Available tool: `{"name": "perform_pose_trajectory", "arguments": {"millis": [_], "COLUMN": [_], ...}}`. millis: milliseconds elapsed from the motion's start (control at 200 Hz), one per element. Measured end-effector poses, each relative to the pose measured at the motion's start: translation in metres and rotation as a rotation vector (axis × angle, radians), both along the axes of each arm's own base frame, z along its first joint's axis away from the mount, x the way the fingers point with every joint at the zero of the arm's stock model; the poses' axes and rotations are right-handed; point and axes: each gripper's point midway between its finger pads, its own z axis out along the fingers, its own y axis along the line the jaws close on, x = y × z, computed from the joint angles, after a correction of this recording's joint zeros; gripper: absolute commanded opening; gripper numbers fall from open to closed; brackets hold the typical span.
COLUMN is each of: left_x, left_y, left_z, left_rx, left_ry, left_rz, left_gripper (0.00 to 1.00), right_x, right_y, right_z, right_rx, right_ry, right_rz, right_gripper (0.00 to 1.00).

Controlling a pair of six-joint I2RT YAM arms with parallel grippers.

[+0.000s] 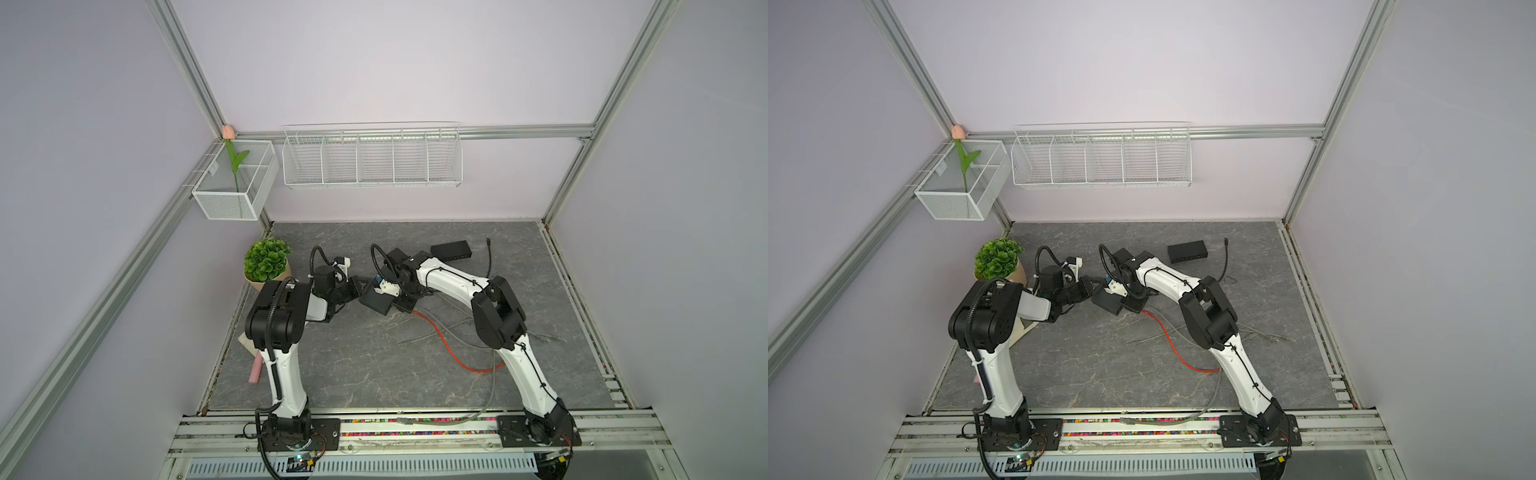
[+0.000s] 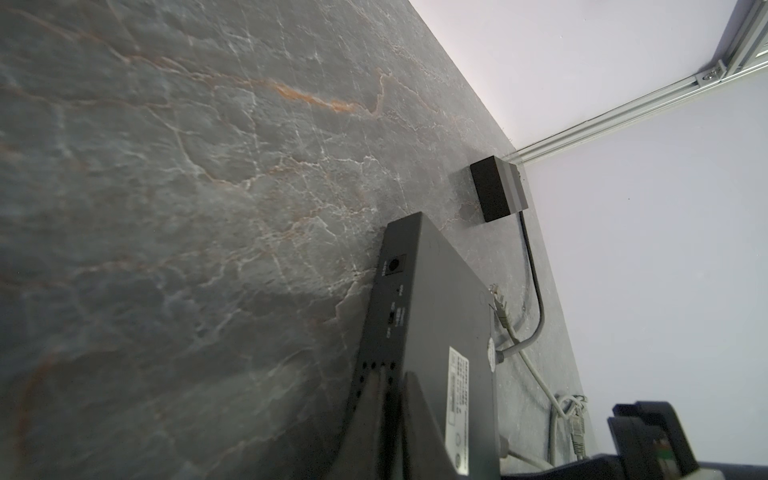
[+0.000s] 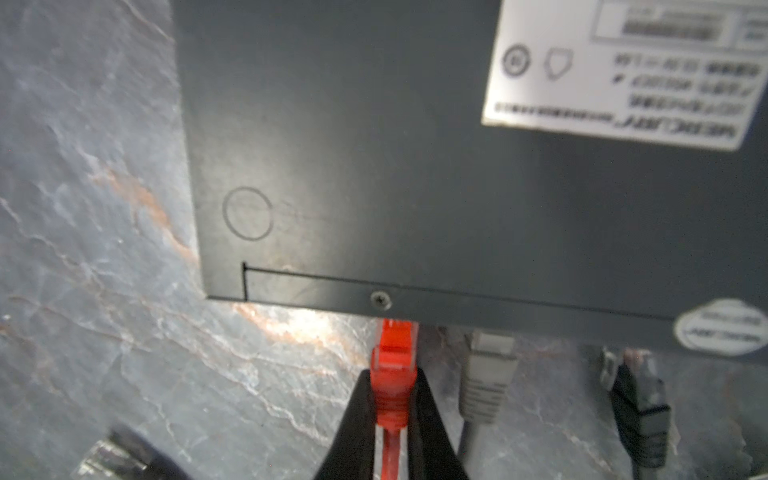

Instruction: Insert the plug into the switch port

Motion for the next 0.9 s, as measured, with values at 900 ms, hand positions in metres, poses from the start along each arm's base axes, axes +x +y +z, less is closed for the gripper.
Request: {"name": "perform_pose_trajectory", "arguments": {"millis": [900], "left_x": [-0.0012], "left_y": [0.0011], "left_z": [0.0012], "left_rx": [0.007], "left_ry": [0.009], "left_rz": [0.007], "left_gripper": [0.12], "right_x": [-0.0001], "right_y": [0.0000], "right_z": [0.0011], "right_rx": [0.000], "right_ry": [-0.008], "right_rz": [0.031], "right_gripper": [0.07]}}
